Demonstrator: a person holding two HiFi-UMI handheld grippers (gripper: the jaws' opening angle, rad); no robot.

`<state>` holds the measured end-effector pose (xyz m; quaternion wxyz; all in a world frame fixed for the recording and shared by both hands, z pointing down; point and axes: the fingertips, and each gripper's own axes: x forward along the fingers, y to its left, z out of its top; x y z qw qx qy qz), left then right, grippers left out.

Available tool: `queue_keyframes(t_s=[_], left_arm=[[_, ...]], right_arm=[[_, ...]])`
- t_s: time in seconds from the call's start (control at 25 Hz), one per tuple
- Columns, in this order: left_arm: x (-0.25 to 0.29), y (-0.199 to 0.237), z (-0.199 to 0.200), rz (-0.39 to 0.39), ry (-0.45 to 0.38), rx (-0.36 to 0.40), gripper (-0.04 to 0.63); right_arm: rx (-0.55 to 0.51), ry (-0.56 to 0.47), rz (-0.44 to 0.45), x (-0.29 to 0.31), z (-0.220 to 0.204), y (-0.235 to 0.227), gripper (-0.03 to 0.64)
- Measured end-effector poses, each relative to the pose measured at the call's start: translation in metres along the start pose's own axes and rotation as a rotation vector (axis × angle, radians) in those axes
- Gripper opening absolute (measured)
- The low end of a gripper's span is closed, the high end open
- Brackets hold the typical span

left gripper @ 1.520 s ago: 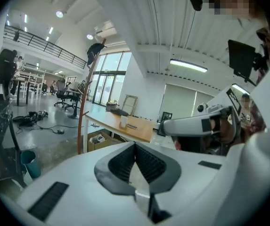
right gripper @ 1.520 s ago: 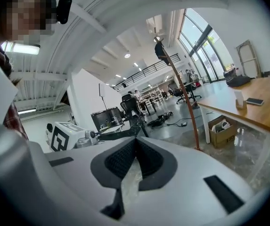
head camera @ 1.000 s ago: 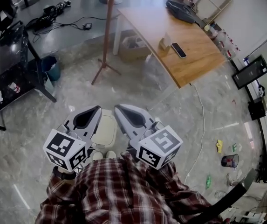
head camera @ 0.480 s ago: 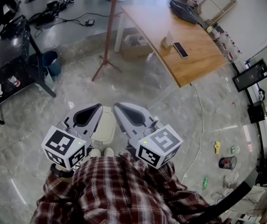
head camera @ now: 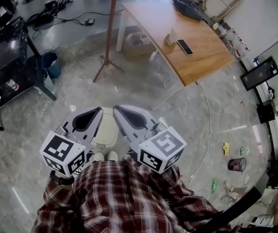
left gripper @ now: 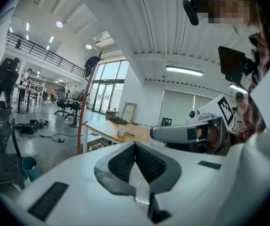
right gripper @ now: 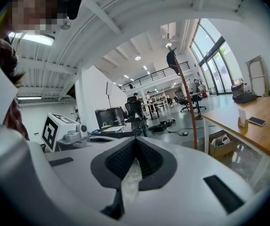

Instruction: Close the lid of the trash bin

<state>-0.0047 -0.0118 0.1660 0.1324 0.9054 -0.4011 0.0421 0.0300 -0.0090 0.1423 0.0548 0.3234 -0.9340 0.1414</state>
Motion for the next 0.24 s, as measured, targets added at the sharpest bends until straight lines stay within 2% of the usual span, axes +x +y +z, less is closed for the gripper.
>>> queue_keyframes(t_s=[0.24], left_arm=[[0.0002,-0.0062,0.0019,0.004,-0.004,0.014,0.011]], right_arm=[[-0.026,-0.005,0.003,-0.0046,-0.0006,0.0022,0.012]])
